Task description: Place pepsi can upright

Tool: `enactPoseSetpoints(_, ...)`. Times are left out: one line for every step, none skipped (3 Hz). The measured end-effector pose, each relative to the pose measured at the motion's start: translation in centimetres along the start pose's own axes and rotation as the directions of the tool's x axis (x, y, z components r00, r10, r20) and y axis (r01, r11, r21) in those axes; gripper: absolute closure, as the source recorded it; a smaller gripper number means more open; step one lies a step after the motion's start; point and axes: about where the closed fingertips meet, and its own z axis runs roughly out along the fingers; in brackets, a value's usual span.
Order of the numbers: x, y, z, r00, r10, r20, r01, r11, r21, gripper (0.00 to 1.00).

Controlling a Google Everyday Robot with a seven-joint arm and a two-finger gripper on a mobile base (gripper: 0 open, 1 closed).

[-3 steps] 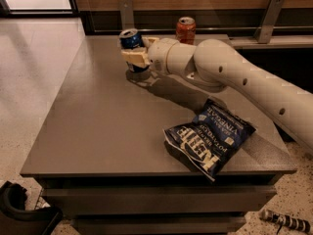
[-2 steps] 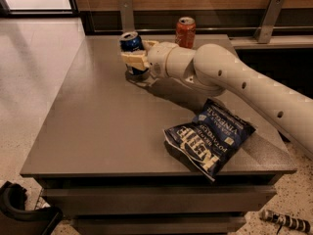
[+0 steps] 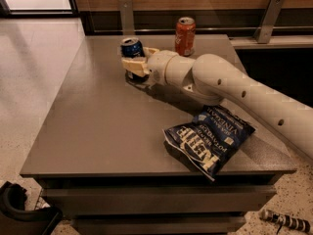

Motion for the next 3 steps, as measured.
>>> enactPoseSetpoints(-0.04, 0.16, 0.13, 1.0, 0.0, 0.0, 0.0, 1.0, -0.003, 0.62)
enactPoseSetpoints(-0.1, 0.42, 0.33, 1.0, -0.001, 0.001, 0.001, 1.0, -0.008, 0.3)
enactPoseSetpoints(-0.13, 0.57, 0.44, 1.0, -0.001, 0.001, 0.001, 0.9999, -0.011, 0.07)
